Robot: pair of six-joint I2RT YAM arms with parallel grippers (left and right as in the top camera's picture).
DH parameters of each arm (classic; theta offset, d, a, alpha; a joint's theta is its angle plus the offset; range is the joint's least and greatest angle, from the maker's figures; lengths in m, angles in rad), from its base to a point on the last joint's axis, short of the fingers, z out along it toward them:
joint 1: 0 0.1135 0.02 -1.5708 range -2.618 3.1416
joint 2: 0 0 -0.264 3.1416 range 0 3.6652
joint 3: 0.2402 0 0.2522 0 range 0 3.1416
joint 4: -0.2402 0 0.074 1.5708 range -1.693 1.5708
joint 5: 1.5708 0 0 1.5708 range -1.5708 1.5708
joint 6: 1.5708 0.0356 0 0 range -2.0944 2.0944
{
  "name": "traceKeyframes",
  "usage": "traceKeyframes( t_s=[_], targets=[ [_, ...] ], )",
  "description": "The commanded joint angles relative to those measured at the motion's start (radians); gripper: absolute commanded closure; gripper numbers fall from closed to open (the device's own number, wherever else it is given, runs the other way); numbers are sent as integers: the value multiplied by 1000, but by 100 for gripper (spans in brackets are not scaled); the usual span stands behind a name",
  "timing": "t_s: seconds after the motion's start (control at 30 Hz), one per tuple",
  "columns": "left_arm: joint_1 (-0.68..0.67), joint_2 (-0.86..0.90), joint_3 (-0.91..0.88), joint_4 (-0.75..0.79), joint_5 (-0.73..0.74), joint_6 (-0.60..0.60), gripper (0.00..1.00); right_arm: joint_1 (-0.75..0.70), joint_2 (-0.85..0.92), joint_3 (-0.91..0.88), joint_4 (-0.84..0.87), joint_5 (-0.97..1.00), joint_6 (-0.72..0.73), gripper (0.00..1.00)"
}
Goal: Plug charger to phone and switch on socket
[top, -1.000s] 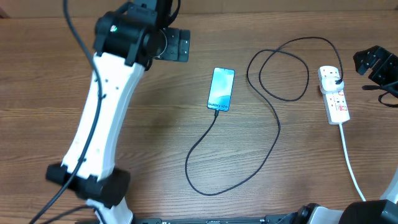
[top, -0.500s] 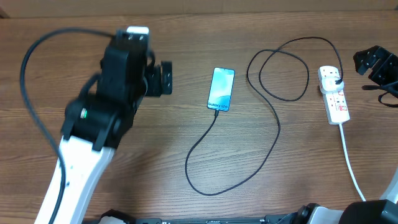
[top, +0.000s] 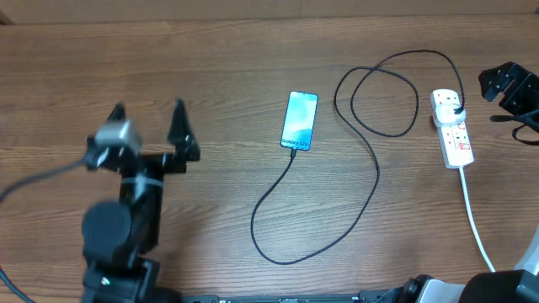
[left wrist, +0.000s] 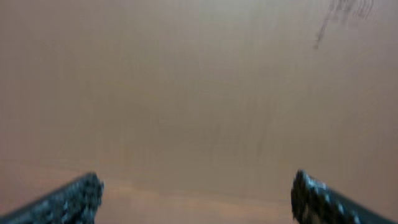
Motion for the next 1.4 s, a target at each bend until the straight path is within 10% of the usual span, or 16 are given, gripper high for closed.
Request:
traceKeyframes(
  t_s=[0.0, 0.83, 1.37],
  targets=[
    [60, -122, -192, 149, 47, 16, 1, 0, 1, 18, 5, 7, 0, 0],
    [293, -602, -618, 272, 86, -95, 0, 0, 1, 18, 5, 7, 0, 0],
    [337, -607, -616, -98, 129, -95, 0, 0, 1, 18, 5, 7, 0, 0]
  ],
)
